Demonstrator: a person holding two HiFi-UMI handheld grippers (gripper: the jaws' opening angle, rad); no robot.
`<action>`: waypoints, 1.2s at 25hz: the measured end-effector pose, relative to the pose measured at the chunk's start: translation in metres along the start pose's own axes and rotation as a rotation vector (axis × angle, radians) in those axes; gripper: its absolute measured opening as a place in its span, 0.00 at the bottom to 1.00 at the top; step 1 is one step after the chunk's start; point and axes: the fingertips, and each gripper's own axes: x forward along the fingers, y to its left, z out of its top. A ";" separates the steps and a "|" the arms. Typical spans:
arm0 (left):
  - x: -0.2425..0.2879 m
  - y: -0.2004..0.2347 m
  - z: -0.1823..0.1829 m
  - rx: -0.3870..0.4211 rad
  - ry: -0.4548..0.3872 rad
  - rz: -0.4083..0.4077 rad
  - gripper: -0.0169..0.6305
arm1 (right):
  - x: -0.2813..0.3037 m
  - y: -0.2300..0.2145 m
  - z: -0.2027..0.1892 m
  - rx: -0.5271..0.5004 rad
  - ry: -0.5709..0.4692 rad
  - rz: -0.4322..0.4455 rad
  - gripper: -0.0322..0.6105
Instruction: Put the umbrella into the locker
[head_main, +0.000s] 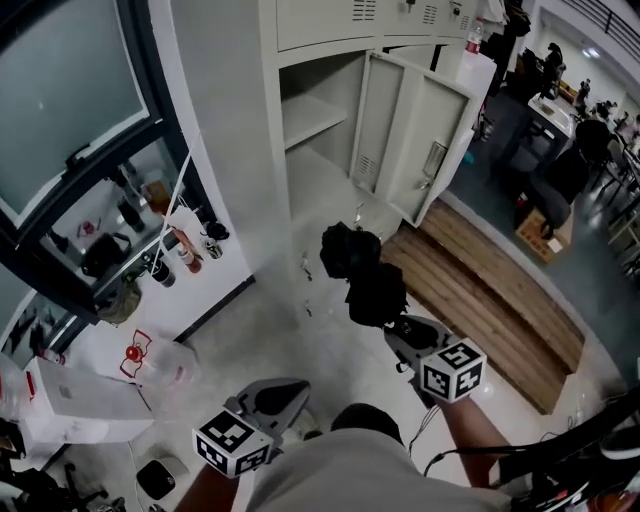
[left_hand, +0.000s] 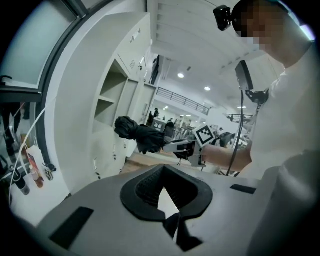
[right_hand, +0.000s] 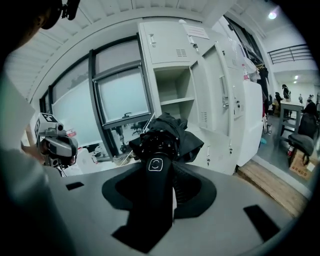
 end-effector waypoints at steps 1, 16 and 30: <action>0.000 0.008 0.001 -0.003 0.002 -0.001 0.04 | 0.011 -0.003 0.005 0.003 -0.004 -0.006 0.30; 0.064 0.105 0.068 -0.043 -0.020 0.073 0.04 | 0.162 -0.094 0.100 -0.095 0.010 0.040 0.30; 0.127 0.181 0.128 -0.070 -0.060 0.211 0.04 | 0.312 -0.141 0.173 -0.183 0.015 0.159 0.30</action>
